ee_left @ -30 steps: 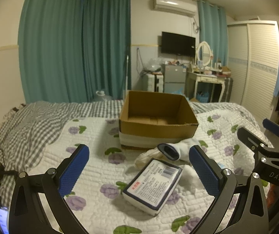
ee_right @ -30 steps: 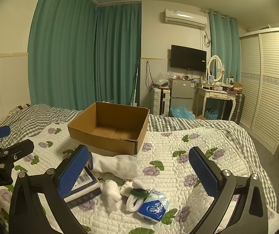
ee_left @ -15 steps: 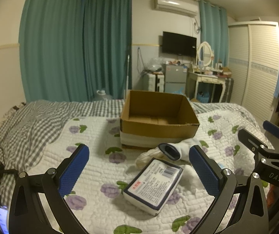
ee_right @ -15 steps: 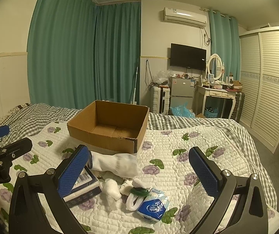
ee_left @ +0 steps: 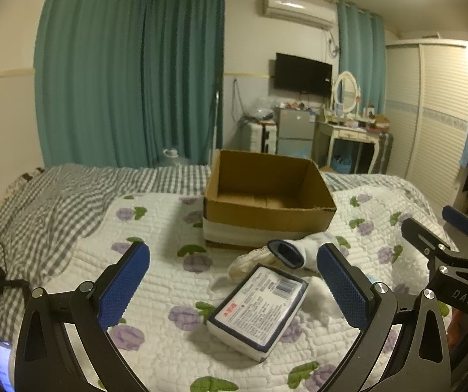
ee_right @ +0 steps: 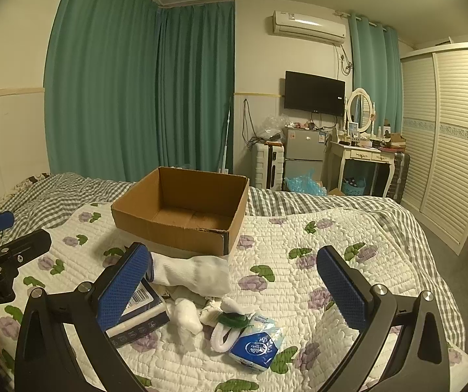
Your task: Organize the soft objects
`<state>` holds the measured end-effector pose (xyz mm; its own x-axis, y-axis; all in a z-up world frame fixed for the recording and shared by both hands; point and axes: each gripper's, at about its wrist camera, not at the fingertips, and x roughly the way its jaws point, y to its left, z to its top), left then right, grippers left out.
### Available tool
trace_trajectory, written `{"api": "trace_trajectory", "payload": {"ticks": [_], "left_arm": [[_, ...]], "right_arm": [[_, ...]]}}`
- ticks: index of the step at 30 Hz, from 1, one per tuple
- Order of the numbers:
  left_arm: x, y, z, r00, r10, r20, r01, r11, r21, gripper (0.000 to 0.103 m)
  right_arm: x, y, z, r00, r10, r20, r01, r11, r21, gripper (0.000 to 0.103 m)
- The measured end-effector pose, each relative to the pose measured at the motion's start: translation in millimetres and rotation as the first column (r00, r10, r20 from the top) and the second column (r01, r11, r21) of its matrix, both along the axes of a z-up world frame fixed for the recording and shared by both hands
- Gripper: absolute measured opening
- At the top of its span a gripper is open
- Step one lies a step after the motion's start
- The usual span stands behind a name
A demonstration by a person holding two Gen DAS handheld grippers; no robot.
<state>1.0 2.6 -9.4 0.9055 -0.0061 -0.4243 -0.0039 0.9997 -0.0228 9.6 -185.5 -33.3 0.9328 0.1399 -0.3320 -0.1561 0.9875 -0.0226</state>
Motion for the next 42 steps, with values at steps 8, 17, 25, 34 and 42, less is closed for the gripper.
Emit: {"api": "trace_trajectory", "payload": {"ticks": [8, 17, 25, 34, 42], "left_arm": [[0.2, 0.8, -0.4, 1.0, 0.0, -0.001, 0.0, 1.0, -0.005, 0.103], [0.4, 0.9, -2.0, 1.0, 0.006, -0.005, -0.006, 1.0, -0.008, 0.103], [-0.6, -2.4, -1.7, 1.0, 0.009, 0.002, -0.009, 1.0, -0.004, 0.103], [-5.5, 10.4, 8.1, 0.999, 0.016, 0.032, -0.015, 1.0, -0.027, 0.103], [3.7, 25.7, -6.1, 0.999, 0.003, -0.037, -0.004, 1.0, -0.027, 0.103]], "right_arm": [[0.3, 0.1, -0.2, 1.0, 0.0, -0.003, 0.0, 1.0, 0.001, 0.103], [0.1, 0.9, -0.3, 1.0, 0.002, -0.005, -0.002, 1.0, 0.001, 0.103], [-0.3, 1.1, -0.5, 1.0, 0.002, -0.005, -0.002, 1.0, 0.002, 0.103], [-1.2, -0.2, 4.7, 1.0, 0.004, 0.0, -0.004, 1.0, 0.016, 0.103], [7.4, 0.9, -5.4, 0.997, 0.029, -0.074, -0.03, 1.0, -0.007, 0.103]]}}
